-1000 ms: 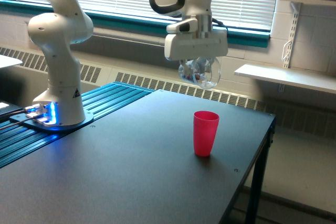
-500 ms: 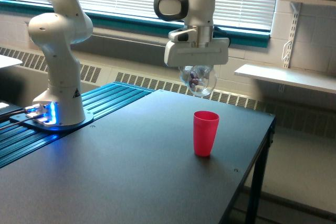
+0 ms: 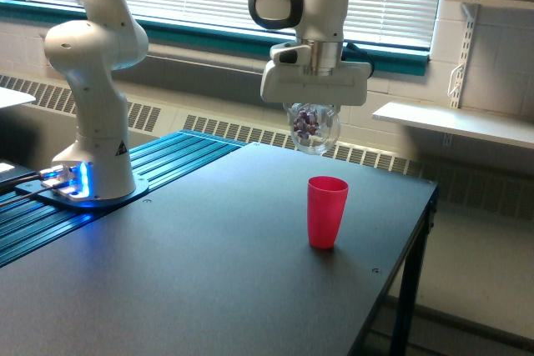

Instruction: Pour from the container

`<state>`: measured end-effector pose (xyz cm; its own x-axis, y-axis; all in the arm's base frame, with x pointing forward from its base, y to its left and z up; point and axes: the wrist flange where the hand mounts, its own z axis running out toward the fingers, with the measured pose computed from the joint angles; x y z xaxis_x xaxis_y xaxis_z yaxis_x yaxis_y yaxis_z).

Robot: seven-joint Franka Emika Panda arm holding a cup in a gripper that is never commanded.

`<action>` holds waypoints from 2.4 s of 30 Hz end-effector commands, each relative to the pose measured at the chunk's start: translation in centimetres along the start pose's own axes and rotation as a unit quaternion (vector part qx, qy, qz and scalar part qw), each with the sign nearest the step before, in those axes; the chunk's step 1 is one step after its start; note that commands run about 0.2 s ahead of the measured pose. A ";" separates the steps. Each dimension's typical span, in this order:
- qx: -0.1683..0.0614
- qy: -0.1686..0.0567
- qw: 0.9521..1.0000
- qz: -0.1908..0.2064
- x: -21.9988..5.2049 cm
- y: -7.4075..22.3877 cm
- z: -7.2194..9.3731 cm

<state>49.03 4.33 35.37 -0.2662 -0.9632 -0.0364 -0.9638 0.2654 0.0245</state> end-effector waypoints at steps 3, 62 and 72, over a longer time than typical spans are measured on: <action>-0.016 0.001 0.998 0.063 -0.7 -0.9 0.2; -0.061 -0.115 0.986 0.103 -3.4 -2.6 0.9; -0.068 -0.122 0.984 0.110 -2.7 -2.5 1.3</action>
<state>52.26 6.98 34.23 -0.4920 -0.8361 -0.2427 -0.8692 0.4557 0.1920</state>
